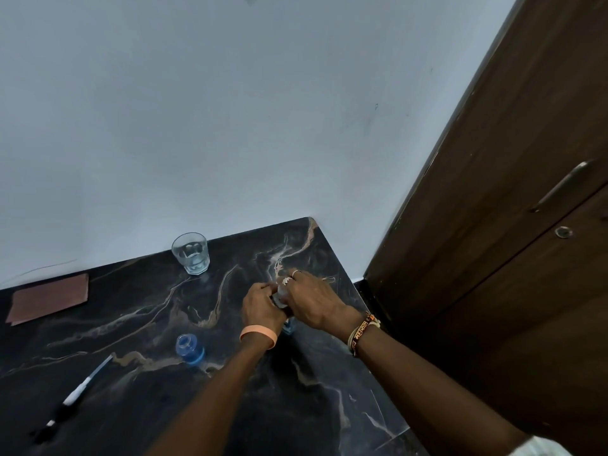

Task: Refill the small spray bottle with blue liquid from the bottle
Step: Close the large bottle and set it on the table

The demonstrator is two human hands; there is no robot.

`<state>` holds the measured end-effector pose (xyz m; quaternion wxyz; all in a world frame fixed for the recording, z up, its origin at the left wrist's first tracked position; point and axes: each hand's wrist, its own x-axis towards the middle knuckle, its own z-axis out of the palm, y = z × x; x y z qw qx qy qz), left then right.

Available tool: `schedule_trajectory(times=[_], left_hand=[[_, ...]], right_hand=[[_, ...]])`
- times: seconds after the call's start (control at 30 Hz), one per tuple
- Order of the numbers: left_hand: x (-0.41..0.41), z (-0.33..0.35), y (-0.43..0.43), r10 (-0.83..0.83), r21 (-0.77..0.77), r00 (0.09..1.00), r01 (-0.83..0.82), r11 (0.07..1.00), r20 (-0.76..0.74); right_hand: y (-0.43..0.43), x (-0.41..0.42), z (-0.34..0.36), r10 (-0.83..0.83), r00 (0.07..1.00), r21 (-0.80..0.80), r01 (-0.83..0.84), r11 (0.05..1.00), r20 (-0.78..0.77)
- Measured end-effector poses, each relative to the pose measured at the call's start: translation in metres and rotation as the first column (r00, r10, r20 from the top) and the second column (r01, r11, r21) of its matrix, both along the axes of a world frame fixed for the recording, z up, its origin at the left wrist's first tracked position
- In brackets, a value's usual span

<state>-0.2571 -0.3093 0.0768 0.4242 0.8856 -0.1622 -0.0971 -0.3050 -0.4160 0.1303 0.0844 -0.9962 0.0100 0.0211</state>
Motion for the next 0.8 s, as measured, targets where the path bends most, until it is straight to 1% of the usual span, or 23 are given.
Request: schedule_trajectory(times=[0.1,0.2,0.27,0.43,0.5,0.57,0.63,0.7,0.8], left_hand=[[-0.0011,0.0010,-0.0005,-0.011,0.005,1.000,0.011,1.000,-0.011],[-0.0015,0.0020,0.0000,-0.003,0.006,1.000,0.003,1.000,-0.004],[-0.0011,0.0034,-0.0001,-0.001,0.016,1.000,0.001,1.000,-0.007],[-0.0019,0.0051,-0.0004,0.004,0.023,1.000,-0.004,1.000,-0.022],[-0.0023,0.0040,0.0001,-0.001,0.018,1.000,0.001,1.000,-0.006],[-0.0017,0.0037,-0.0001,-0.015,0.022,1.000,0.015,1.000,-0.001],[-0.0019,0.0060,-0.0003,-0.007,0.020,1.000,0.008,1.000,-0.016],[-0.0020,0.0069,-0.0006,-0.010,0.012,1.000,0.011,1.000,-0.015],[-0.0018,0.0065,-0.0005,-0.028,0.036,1.000,0.028,0.999,-0.008]], right_hand=[[-0.0005,0.0002,-0.0022,-0.001,1.000,-0.065,0.000,0.998,-0.003],[0.0010,-0.0006,-0.0022,-0.017,1.000,-0.049,0.017,0.999,-0.011],[0.0012,-0.0001,-0.0010,-0.023,0.999,-0.043,0.021,0.999,-0.043],[0.0028,0.0039,0.0042,-0.016,0.996,-0.200,-0.002,0.980,-0.089],[0.0027,0.0032,0.0039,-0.075,0.995,-0.157,0.064,0.985,-0.070],[0.0025,0.0031,0.0030,-0.074,0.995,-0.119,0.066,0.991,-0.067],[0.0021,0.0036,0.0033,-0.042,0.995,-0.155,0.027,0.988,-0.092],[0.0013,0.0034,0.0049,-0.075,0.990,-0.157,0.055,0.986,-0.121],[0.0008,0.0029,0.0029,-0.065,0.993,-0.148,0.050,0.988,-0.096]])
